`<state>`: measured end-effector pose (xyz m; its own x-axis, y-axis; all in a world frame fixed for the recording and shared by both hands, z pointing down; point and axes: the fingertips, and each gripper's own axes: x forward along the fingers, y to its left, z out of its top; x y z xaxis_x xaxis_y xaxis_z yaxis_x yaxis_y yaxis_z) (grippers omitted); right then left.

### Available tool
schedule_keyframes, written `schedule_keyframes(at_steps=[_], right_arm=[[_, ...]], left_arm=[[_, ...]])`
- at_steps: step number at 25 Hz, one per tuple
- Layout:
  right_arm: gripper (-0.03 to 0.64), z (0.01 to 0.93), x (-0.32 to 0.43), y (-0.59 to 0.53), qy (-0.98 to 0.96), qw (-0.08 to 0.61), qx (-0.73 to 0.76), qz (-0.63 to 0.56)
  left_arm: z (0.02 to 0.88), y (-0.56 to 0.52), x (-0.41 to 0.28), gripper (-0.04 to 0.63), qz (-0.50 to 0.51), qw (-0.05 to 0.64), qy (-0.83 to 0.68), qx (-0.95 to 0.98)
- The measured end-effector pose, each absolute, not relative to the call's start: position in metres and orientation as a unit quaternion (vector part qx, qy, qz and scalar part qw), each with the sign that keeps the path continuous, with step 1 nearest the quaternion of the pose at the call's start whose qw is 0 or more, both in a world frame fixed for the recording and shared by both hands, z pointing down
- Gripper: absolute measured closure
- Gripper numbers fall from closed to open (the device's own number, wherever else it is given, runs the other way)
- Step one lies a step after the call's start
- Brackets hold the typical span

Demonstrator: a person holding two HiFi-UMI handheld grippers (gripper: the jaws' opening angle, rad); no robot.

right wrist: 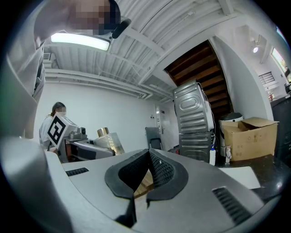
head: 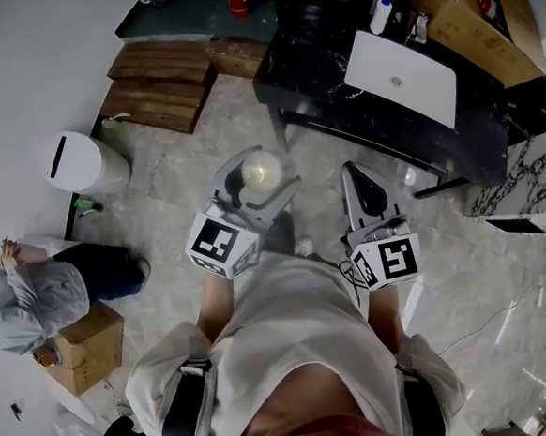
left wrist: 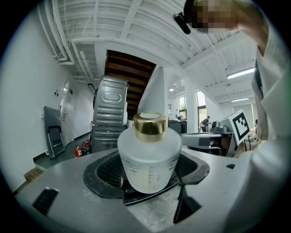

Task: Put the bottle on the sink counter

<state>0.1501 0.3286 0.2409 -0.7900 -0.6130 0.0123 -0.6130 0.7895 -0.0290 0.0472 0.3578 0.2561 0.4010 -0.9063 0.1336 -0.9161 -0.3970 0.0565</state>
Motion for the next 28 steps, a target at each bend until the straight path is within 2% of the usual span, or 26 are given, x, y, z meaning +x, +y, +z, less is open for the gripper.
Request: schedule_keyframes(at_steps=[28], right_arm=[[0.620, 0.245, 0.067, 0.157, -0.922, 0.025, 0.387, 0.008]], left_arm=[[0.267, 0.172, -0.038, 0.267, 0.047, 0.061, -0.487, 0.870]])
